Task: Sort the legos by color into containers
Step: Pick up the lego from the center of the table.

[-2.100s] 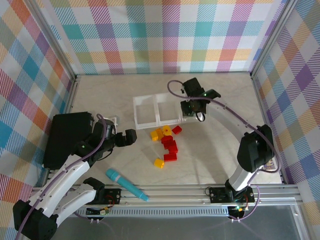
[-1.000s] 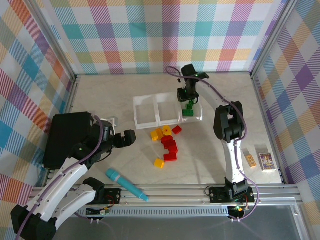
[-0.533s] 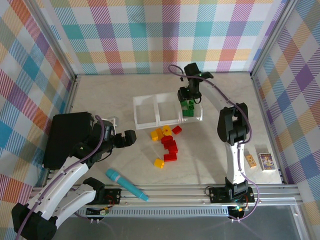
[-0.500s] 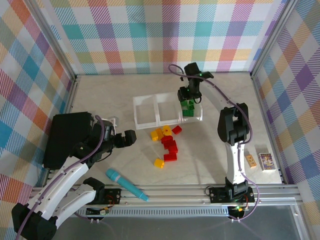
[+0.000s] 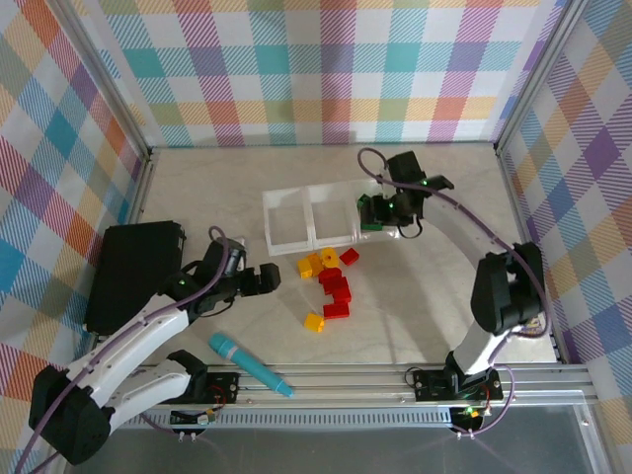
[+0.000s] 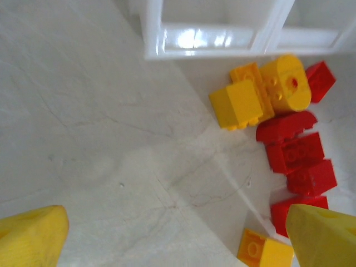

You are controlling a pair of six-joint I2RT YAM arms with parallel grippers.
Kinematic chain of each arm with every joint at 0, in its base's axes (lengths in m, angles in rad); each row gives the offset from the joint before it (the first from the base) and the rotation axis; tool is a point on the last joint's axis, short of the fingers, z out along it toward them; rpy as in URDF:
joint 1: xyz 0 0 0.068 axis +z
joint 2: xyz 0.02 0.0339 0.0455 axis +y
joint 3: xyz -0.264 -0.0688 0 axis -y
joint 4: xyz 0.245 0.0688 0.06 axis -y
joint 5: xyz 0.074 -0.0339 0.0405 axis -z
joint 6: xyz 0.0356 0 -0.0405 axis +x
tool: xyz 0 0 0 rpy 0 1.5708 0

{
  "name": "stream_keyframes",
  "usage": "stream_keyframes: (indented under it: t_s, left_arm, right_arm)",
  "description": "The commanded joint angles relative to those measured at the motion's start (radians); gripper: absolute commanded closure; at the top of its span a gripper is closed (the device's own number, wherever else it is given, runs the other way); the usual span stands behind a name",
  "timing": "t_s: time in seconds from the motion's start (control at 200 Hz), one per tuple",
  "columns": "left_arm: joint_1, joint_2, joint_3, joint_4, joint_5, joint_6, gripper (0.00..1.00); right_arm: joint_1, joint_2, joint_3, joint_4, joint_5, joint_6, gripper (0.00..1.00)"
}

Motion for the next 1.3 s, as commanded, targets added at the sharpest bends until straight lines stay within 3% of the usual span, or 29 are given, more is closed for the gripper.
stream_keyframes:
  t_s: [0.0,0.105,0.235,0.33,0.525,0.75,0.82,0.92,1.295]
  left_arm:
    - [-0.054,0.069,0.033,0.035,-0.039,-0.061,0.00]
    - [-0.091,0.156,0.068,0.050,-0.062,-0.085,0.00]
    - [-0.123,0.260,0.121,0.030,-0.098,-0.136,0.00]
    - [-0.138,0.334,0.158,0.015,-0.098,-0.184,0.00]
    - [-0.156,0.449,0.241,-0.017,-0.117,-0.239,0.00]
    - [-0.164,0.565,0.332,-0.061,-0.186,-0.267,0.00]
    - [-0.170,0.629,0.391,-0.084,-0.177,-0.233,0.07]
    - [-0.181,0.718,0.489,-0.132,-0.195,-0.231,0.10]
    - [-0.198,0.834,0.572,-0.107,-0.201,-0.266,0.16]
  right_arm:
    - [-0.001,-0.113,-0.104,0.056,-0.035,0.063,0.36]
    - [-0.001,-0.217,-0.182,0.030,0.002,0.061,0.21]
    - [-0.002,-0.318,-0.239,-0.003,0.035,0.031,0.15]
    - [-0.002,-0.375,-0.280,0.000,0.037,-0.003,0.00]
    - [-0.004,-0.434,-0.336,0.002,0.050,-0.081,0.01]
    - [-0.027,-0.504,-0.356,0.033,0.089,-0.051,0.01]
    - [-0.041,-0.514,-0.362,0.037,0.092,-0.051,0.01]
    - [-0.060,-0.487,-0.352,0.002,0.186,-0.028,0.01]
    - [-0.079,-0.457,-0.349,-0.004,0.157,-0.010,0.01]
